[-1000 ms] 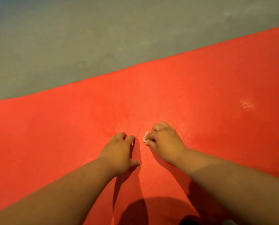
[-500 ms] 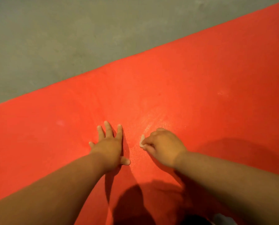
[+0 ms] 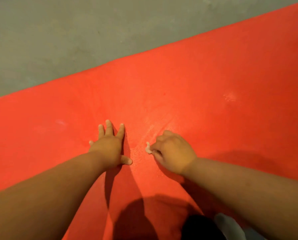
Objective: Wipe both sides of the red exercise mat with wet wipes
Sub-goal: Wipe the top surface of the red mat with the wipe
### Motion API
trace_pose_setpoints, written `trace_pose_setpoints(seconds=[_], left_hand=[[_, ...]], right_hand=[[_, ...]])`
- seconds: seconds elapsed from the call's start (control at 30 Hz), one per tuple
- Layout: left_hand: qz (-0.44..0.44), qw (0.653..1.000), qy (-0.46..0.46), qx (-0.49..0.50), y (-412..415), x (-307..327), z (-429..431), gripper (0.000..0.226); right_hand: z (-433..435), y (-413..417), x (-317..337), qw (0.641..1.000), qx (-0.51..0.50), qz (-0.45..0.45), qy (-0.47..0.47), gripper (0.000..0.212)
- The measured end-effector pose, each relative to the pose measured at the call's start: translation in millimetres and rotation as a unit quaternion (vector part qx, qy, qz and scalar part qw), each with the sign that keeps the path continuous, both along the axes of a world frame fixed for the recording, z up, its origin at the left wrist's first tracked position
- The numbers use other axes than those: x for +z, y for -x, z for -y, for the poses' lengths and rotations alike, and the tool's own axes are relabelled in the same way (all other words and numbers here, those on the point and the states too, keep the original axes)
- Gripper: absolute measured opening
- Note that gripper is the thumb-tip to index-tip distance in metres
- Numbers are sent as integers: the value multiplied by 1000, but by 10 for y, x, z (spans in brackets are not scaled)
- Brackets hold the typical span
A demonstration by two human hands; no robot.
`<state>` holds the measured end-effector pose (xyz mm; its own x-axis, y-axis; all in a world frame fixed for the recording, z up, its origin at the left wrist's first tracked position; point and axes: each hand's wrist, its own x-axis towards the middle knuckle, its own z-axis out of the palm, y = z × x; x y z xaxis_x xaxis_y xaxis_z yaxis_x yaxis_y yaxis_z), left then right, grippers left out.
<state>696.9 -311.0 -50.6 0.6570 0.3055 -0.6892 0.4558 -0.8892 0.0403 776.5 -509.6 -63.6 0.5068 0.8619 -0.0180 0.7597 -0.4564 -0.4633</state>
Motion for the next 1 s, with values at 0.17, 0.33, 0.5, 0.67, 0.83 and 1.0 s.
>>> trace_pose_setpoints(seconds=[0.17,0.33,0.5,0.67,0.83,1.0], left_hand=[[19,1000,2,0,130,-6,13,117],[3,1000,-5,-14,327,25,203,105],[-3,1000,-7,-19,354,65,230,103],[-9,999,-26,-37,327,-2,215,100],[-11,999,-24,-38,316,-36,228,98],[-16,999,-23,-42,297,-29,241,98]], right_hand=[[470,-845,3,962,-261,46,68,34],[316,-441,-45,966,-252,20,56,36],[0,379,-12,998,-16,-51,34,32],[380,-450,7,959,-276,-58,27,27],[316,-309,30,958,-264,3,111,31],[211,487,53,992,-32,-102,69,45]])
